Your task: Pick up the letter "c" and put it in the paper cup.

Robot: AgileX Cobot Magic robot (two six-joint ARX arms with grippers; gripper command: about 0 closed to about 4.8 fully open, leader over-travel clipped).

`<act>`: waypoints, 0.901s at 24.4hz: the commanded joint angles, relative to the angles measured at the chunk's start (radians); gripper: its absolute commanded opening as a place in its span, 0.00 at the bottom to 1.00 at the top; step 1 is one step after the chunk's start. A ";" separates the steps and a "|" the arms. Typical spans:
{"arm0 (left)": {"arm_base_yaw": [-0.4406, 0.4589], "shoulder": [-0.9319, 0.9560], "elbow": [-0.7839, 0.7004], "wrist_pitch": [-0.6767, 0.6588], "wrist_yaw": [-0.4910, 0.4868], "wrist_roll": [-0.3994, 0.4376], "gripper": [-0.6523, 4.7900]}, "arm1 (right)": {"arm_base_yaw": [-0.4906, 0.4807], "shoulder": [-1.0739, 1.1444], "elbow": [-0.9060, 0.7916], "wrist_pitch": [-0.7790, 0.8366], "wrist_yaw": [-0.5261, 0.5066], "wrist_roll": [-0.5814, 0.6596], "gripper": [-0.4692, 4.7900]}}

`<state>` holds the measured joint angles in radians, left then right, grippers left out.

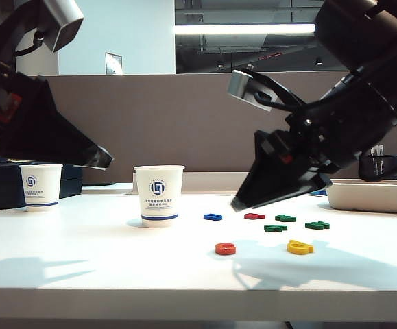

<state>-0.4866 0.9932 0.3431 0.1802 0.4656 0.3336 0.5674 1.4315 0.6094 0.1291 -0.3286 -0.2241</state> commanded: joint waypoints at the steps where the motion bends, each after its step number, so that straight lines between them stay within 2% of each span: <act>1: -0.002 -0.001 0.007 0.010 -0.002 0.008 0.40 | 0.020 0.031 0.006 -0.010 0.028 -0.047 0.43; 10: -0.002 -0.001 0.007 0.009 -0.003 0.008 0.40 | 0.101 0.097 0.006 0.006 0.091 -0.066 0.43; 16: -0.002 -0.001 0.007 0.009 -0.029 0.008 0.40 | 0.102 0.097 0.006 0.011 0.154 -0.069 0.43; 22: -0.002 -0.001 0.007 0.010 -0.029 0.008 0.40 | 0.101 0.097 0.006 0.032 0.155 -0.069 0.43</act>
<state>-0.4870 0.9936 0.3431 0.1810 0.4377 0.3405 0.6689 1.5311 0.6094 0.1299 -0.1761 -0.2897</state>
